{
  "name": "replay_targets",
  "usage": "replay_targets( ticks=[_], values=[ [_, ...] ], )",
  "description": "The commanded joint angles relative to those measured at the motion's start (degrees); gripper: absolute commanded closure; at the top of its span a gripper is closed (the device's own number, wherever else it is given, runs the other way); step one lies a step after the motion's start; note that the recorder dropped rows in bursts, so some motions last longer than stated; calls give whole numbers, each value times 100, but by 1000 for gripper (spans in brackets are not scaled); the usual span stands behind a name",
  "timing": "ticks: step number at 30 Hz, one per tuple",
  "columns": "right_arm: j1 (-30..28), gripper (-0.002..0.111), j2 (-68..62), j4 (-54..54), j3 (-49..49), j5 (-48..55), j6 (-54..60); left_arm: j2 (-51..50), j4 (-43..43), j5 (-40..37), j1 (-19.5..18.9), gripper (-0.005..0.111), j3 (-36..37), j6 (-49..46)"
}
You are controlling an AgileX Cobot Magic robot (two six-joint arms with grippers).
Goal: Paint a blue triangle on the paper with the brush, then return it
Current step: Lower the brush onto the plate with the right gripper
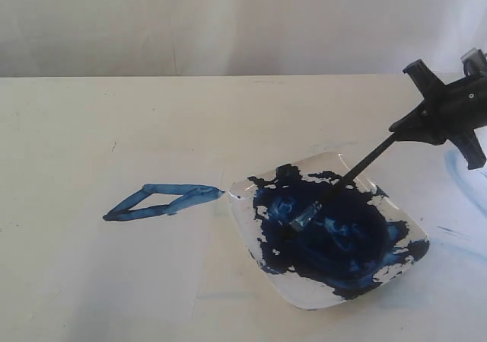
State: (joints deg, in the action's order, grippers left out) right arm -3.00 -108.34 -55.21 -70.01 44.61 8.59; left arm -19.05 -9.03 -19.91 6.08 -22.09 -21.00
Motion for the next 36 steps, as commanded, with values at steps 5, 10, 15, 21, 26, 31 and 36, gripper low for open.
replay_targets(
  ticks=[5, 10, 15, 21, 26, 31, 36],
  values=[
    [-44, 108, -355, -239, -17, -24, -8, 57, -108, 87, -14, 107, 40, 9],
    [-44, 108, -445, -419, -17, -267, -8, 57, -108, 87, -14, 107, 40, 9],
    [-44, 108, -456, -419, -17, -512, -8, 57, -109, 98, -14, 107, 40, 9],
    [-44, 108, -467, -408, -5, -691, -8, 57, -132, 109, -14, 107, 40, 9],
    [-44, 108, -581, -408, 41, -732, -20, 57, -132, 109, -14, 107, 40, 9],
    [-44, 104, -621, -408, 135, -933, -137, 57, -133, 121, -14, 107, 40, 9],
    [-44, 91, -621, -408, 135, -998, -137, 57, -133, 121, -14, 107, 40, 9]
  ],
)
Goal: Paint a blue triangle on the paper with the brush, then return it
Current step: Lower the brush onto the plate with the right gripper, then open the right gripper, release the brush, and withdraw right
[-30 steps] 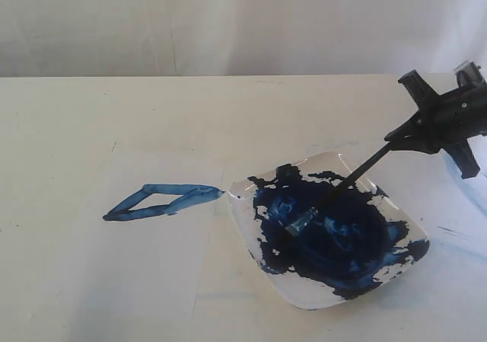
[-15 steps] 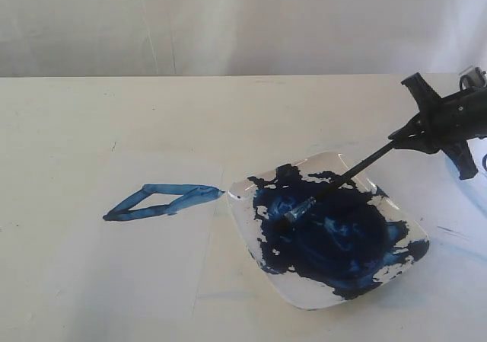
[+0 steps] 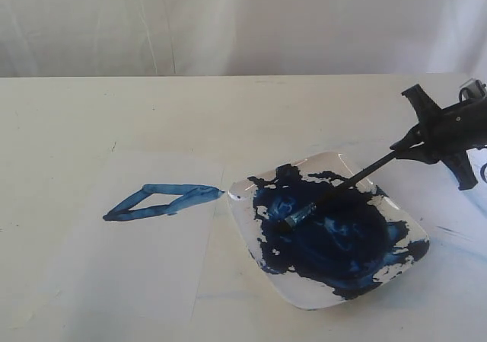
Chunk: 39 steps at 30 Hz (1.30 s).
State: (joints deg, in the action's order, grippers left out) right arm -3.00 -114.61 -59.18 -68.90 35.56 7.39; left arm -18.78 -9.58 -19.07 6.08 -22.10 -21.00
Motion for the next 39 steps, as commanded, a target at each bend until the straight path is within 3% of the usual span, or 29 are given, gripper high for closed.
replay_targets(
  ticks=[1, 14, 26, 34, 39],
  values=[
    [-44, 89, 6, -11, 24, -93, -17, 30, -78, 37, -14, 107, 41, 9],
    [-44, 62, 109, 70, 24, 45, -6, 40, -78, 59, -14, 107, 41, 9],
    [-44, 62, 1276, 1379, 28, 462, -31, 81, -124, 61, -14, 107, 41, 9],
    [-32, 62, 2923, 2229, 38, 1083, 34, 81, -491, 61, -14, 107, 41, 46],
    [-32, 75, 4303, 2276, 298, 841, 641, 81, -693, -135, -14, 107, 41, 938]
  ],
)
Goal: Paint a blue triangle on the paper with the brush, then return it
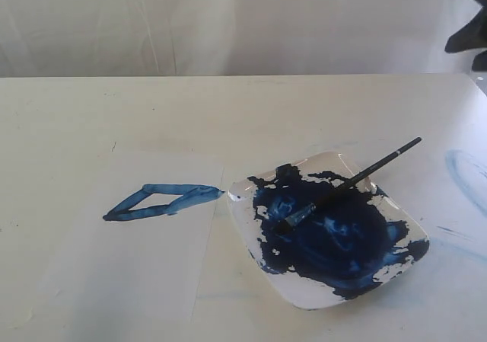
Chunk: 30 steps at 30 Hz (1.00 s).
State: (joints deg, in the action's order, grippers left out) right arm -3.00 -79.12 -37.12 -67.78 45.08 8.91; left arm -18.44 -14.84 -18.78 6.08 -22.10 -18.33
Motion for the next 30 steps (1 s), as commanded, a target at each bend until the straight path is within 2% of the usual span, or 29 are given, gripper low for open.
replay_targets(
  ticks=[1, 5, 6, 9, 12, 14, 19, 21, 27, 30],
  values=[
    [-32, 80, 1035, 71, 287, -161, 702, 37, -167, -250, -14, 107, 41, 839],
    [-32, 106, 2280, 60, 1051, -294, 1531, 37, -136, -348, -14, 107, 41, 940],
    [-32, 108, 2429, 60, 1172, -322, 1528, 37, -136, -348, -14, 107, 41, 940],
    [-32, 108, 3044, -57, 1637, -478, 2016, 37, -136, -348, -14, 107, 41, 940],
    [-32, 108, 3578, -872, 2008, -615, 3055, 37, -117, -350, -14, 107, 41, 940],
    [-32, 108, 3770, -1342, 2175, -617, 3324, 37, -117, -350, -14, 107, 41, 940],
    [733, 108, 3903, -1343, 2333, -584, 3455, 37, -117, -350, -14, 107, 41, 940],
    [876, 108, 3901, -1271, 2333, -550, 3580, 37, -117, -350, -14, 107, 41, 940],
    [922, 108, 3901, -1232, 2333, -558, 3579, 49, -123, -350, -14, 107, 41, 940],
    [922, 108, 3901, -1232, 2333, -558, 3579, 59, -123, -350, -157, 107, 41, 940]
  ],
)
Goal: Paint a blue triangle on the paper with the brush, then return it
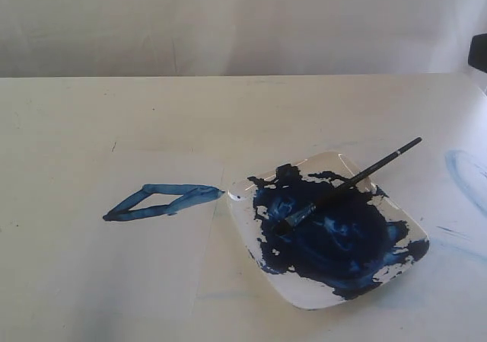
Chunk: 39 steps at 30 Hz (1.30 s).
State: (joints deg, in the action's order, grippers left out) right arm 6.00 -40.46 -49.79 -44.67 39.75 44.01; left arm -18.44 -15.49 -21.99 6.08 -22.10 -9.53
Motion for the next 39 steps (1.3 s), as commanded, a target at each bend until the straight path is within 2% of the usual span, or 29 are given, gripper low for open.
replay_targets(
  ticks=[1, 7, 11, 16, 31, 36, 39],
  values=[
    [22, 108, 34, 35, 22, -37, 69, 104, -57, -29, -262, 107, 41, 60],
    [22, 108, 34, 35, 22, -40, 69, 684, -57, -29, -997, 107, 41, 60],
    [22, 108, 34, 35, 22, -50, 69, 1278, -40, -29, -1245, 107, 41, 60],
    [22, 108, 34, 35, 22, -50, 69, 1816, -40, -29, -1271, 107, 41, 60],
    [22, 108, 34, 35, 22, -50, 69, 1844, -40, -29, -1271, 107, 41, 27],
    [22, 108, 34, 35, 22, -50, 69, 1844, 326, -29, -1271, 107, 41, -170],
    [22, 108, 34, 35, 22, -50, 69, 1844, 1072, -29, -1271, 107, 41, -179]
  ],
)
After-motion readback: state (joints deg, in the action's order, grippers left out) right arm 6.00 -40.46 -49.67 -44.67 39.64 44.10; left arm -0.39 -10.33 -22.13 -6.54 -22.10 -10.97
